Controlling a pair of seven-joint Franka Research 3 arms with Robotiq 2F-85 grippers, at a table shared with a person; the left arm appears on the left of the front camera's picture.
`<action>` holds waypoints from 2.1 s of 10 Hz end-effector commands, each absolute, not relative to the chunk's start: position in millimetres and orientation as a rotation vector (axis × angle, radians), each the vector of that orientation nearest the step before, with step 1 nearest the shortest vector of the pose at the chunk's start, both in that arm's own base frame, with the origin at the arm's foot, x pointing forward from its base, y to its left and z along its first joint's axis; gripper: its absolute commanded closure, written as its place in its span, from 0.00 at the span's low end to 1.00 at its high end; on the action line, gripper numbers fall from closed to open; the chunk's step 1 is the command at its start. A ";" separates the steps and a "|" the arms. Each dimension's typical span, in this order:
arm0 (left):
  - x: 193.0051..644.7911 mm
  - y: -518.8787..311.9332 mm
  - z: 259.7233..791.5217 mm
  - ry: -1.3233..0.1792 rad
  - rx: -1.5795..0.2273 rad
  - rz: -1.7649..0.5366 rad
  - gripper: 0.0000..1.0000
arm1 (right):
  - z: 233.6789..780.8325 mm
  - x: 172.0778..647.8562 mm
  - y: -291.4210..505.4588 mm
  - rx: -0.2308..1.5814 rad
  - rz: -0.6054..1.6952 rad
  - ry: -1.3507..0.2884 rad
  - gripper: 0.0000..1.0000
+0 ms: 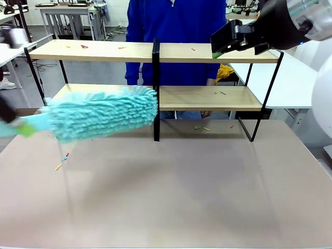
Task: Clean the shelves.
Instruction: Clean a randomly selected level of the Shelf with the Duster.
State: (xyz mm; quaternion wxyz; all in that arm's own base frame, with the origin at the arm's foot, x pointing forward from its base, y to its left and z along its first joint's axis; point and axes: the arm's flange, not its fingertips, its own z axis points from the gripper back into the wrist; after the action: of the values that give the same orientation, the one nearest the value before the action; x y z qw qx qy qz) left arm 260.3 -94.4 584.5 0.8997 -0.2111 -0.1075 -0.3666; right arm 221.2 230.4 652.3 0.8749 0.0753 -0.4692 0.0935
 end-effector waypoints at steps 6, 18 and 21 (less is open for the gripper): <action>281.4 -265.7 541.4 -0.412 -0.396 -0.579 1.00 | 652.6 222.0 229.3 0.158 0.192 -0.980 0.00; 303.8 -366.6 525.3 -0.542 -0.343 -0.231 0.87 | 652.6 222.0 229.3 0.158 0.192 -0.980 0.00; 326.4 -402.2 518.4 -0.611 -0.286 -0.104 0.87 | 652.6 222.0 229.3 0.158 0.192 -0.980 0.00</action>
State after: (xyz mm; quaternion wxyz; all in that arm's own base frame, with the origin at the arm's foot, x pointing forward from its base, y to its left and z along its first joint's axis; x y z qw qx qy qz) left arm 317.3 -372.2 515.9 0.9403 -0.1699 -0.2857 -0.0727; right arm 221.3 230.3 652.3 0.8749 0.0752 -0.4693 0.0933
